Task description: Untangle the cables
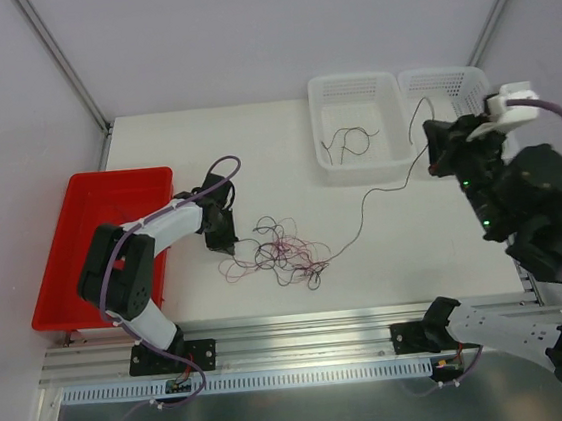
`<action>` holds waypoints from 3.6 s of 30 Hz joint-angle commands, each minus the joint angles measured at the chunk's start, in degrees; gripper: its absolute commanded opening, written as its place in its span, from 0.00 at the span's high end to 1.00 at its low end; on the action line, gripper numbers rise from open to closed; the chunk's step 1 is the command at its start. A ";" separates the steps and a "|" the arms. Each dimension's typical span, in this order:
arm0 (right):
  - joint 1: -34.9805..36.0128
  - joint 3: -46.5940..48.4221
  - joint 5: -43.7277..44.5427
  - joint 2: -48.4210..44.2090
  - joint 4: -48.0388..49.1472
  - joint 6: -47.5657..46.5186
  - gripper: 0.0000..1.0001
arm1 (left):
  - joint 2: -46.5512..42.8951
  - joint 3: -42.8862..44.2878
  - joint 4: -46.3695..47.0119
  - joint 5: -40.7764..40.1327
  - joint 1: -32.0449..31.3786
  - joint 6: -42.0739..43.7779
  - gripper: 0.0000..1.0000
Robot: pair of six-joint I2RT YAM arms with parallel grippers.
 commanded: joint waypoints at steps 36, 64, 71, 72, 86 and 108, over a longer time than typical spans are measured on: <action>1.82 -38.07 -57.05 31.37 -0.05 9.30 0.47 | -6.50 2.36 -1.61 -1.58 -2.64 4.95 1.00; 5.43 -34.83 -52.04 37.72 -0.22 5.69 0.99 | -5.27 2.54 -1.78 -3.07 -2.73 5.39 1.00; 5.69 -25.79 -47.75 23.84 -17.94 1.92 0.99 | -2.55 2.89 -3.10 -7.73 -2.73 5.39 1.00; 5.60 -21.77 -45.65 20.69 -19.80 0.78 0.99 | -2.20 3.06 -3.27 -7.90 -2.73 5.39 1.00; 4.37 -3.62 -31.85 1.06 -13.33 -0.46 0.99 | 0.18 3.68 -4.77 -8.69 -2.73 5.30 1.00; -11.09 -36.47 -18.91 3.34 -9.10 18.25 0.99 | -6.84 3.86 -4.60 -9.05 -2.64 4.77 1.00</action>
